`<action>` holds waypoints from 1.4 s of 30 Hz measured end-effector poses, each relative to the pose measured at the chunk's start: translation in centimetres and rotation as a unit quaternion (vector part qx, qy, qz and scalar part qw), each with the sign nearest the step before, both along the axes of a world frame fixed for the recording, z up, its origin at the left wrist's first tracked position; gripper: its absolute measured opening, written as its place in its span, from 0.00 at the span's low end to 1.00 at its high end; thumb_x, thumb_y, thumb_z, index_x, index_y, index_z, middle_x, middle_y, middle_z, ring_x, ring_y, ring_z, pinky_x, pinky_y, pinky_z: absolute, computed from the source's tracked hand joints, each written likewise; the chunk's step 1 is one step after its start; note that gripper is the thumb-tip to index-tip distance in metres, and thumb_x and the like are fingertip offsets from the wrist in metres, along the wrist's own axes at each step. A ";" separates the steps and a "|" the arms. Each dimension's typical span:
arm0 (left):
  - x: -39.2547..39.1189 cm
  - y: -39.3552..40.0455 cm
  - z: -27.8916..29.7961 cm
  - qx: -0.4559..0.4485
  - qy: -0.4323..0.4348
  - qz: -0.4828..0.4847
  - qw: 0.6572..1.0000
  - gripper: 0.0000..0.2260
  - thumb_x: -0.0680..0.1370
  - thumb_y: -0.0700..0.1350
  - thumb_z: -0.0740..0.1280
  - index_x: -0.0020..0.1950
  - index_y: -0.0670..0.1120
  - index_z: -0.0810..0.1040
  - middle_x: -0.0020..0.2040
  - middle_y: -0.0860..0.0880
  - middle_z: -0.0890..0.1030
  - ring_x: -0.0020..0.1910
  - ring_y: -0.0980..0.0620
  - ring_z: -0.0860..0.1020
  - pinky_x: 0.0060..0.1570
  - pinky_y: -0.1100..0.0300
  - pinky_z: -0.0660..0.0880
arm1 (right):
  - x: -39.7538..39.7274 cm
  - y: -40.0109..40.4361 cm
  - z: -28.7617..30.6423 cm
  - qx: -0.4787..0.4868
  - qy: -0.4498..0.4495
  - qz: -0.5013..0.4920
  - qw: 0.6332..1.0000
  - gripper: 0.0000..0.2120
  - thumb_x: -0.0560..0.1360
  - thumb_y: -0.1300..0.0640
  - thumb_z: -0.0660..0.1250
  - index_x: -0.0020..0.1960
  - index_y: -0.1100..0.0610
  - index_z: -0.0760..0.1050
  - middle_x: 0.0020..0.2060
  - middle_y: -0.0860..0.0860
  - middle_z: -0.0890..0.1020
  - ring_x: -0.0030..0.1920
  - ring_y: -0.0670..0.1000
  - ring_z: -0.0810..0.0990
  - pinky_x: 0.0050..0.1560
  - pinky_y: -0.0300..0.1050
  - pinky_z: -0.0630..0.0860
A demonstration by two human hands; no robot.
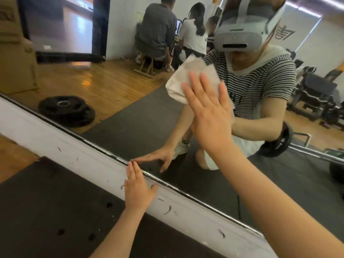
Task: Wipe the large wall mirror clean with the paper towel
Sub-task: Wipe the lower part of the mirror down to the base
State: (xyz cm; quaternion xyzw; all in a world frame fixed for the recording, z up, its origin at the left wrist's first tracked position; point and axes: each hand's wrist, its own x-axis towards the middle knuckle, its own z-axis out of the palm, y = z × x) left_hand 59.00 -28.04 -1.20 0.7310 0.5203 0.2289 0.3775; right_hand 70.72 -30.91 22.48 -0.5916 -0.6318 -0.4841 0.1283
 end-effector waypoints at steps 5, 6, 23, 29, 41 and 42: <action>0.0 0.0 -0.3 0.013 0.006 -0.007 1.000 0.47 0.76 0.51 0.70 0.79 0.43 0.37 0.79 0.45 0.38 0.79 0.46 0.44 0.76 0.49 0.52 | -0.7 0.6 -2.7 0.004 0.029 -0.026 0.999 0.30 0.69 0.65 0.67 0.72 0.60 0.69 0.72 0.58 0.68 0.73 0.57 0.61 0.74 0.52 0.41; 0.0 0.0 -0.4 0.020 0.010 -0.009 1.000 0.47 0.76 0.51 0.70 0.79 0.43 0.37 0.79 0.45 0.38 0.79 0.46 0.44 0.75 0.49 0.53 | -0.8 0.6 -3.5 -0.009 0.033 -0.025 0.999 0.30 0.70 0.63 0.66 0.72 0.60 0.69 0.72 0.58 0.68 0.73 0.57 0.59 0.74 0.52 0.40; 0.4 1.6 -1.1 0.006 -0.025 0.050 0.998 0.45 0.77 0.54 0.67 0.78 0.41 0.37 0.79 0.44 0.37 0.78 0.48 0.38 0.75 0.49 0.48 | -0.1 -3.0 -22.9 -0.297 0.003 -0.074 0.952 0.43 0.59 0.59 0.79 0.71 0.56 0.65 0.72 0.52 0.63 0.77 0.50 0.55 0.76 0.49 0.36; 0.9 1.3 -0.4 -0.009 -0.033 0.065 0.997 0.45 0.78 0.53 0.67 0.78 0.40 0.37 0.79 0.43 0.38 0.78 0.46 0.38 0.75 0.50 0.45 | 0.2 -3.2 -21.7 -0.278 -0.047 -0.073 0.957 0.41 0.61 0.58 0.76 0.71 0.56 0.64 0.72 0.49 0.62 0.74 0.48 0.55 0.76 0.48 0.35; 1.4 0.6 0.5 -0.014 0.006 0.069 0.998 0.43 0.78 0.48 0.68 0.79 0.41 0.39 0.79 0.44 0.37 0.78 0.45 0.39 0.75 0.49 0.46 | -0.5 0.9 -7.6 -0.045 0.011 0.001 0.999 0.28 0.71 0.58 0.53 0.69 0.58 0.73 0.70 0.58 0.71 0.72 0.56 0.62 0.74 0.48 0.40; 1.3 0.6 0.6 -0.014 0.013 0.066 0.998 0.43 0.78 0.49 0.68 0.79 0.41 0.39 0.79 0.44 0.37 0.78 0.45 0.39 0.75 0.50 0.46 | -0.7 1.3 -6.4 -0.018 0.016 -0.003 1.000 0.28 0.71 0.60 0.53 0.69 0.58 0.73 0.70 0.58 0.71 0.72 0.56 0.63 0.74 0.48 0.40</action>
